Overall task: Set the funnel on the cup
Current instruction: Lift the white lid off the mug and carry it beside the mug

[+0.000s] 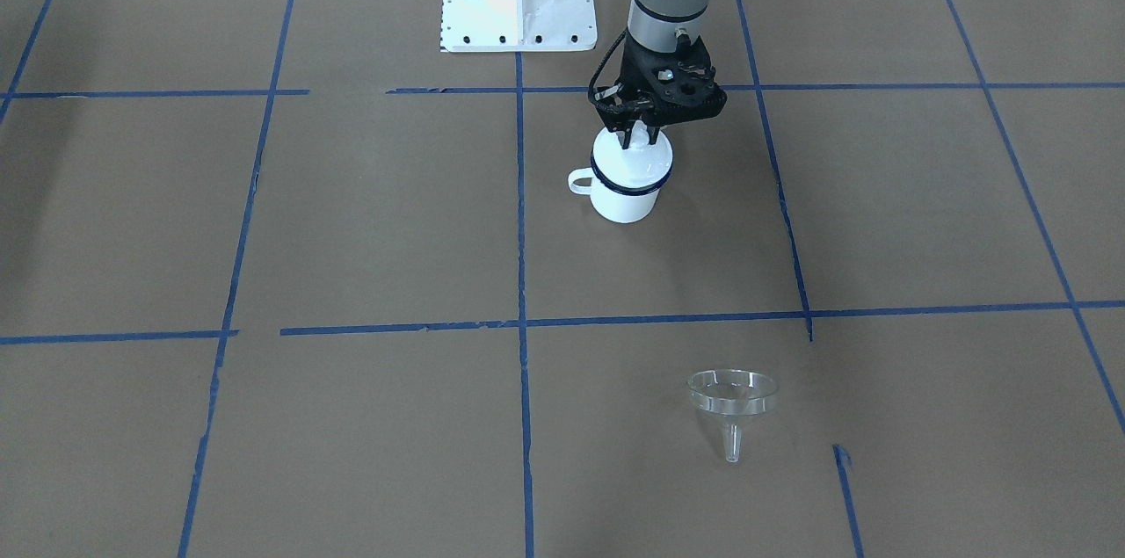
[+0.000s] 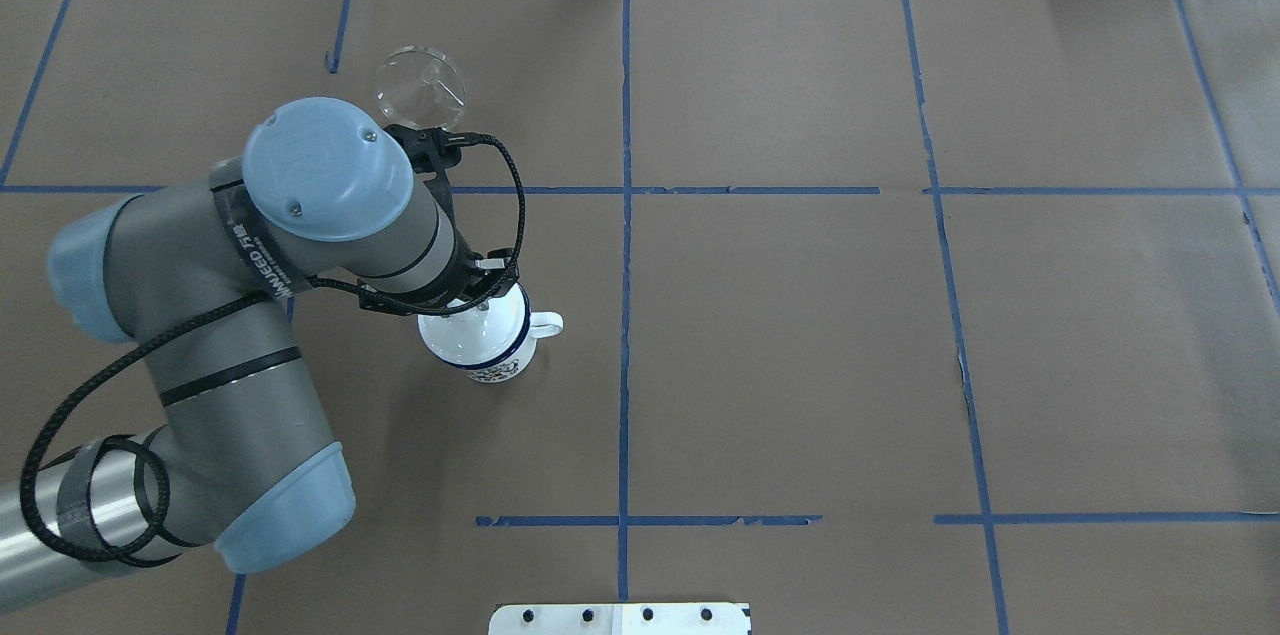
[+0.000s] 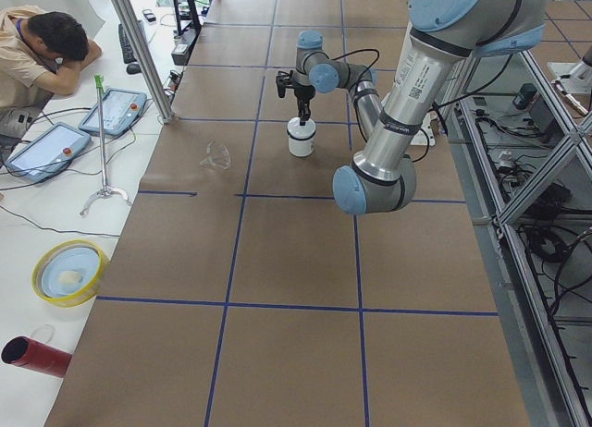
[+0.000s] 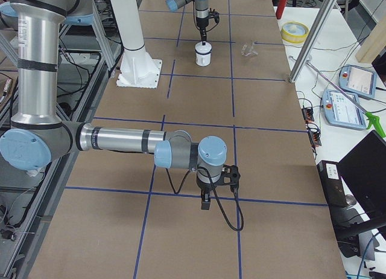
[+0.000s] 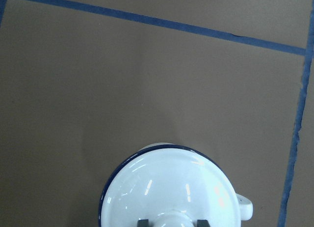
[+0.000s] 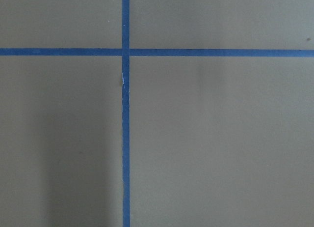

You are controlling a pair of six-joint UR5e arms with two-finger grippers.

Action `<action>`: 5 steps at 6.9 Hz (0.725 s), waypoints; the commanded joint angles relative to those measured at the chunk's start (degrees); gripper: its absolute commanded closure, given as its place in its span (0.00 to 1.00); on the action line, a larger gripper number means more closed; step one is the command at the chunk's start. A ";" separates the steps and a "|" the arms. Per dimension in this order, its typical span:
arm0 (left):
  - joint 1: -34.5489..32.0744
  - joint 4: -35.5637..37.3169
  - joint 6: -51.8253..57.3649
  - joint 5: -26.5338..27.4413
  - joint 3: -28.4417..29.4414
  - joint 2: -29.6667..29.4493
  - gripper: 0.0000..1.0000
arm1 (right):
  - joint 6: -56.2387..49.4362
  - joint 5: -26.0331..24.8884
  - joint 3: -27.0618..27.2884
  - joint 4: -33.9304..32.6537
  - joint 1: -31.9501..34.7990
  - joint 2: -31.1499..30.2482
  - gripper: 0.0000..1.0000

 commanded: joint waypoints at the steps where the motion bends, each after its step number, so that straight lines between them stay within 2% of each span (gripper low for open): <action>1: -2.31 9.82 5.35 -0.24 -10.05 0.14 1.00 | 0.00 0.00 0.00 0.00 0.00 0.00 0.00; 2: -4.16 9.69 11.47 -0.50 -14.01 4.23 1.00 | 0.00 0.00 -0.09 0.00 0.00 0.00 0.00; 3: -4.18 7.34 17.10 -0.51 -16.66 11.06 1.00 | 0.00 0.00 0.00 0.00 0.00 0.00 0.00; 4: -4.18 1.48 17.94 -0.42 -16.60 17.22 1.00 | 0.00 0.00 0.00 0.00 0.00 0.00 0.00; 5: -4.18 -11.80 18.30 -0.42 -13.30 24.07 1.00 | 0.00 0.00 0.00 0.00 0.00 0.00 0.00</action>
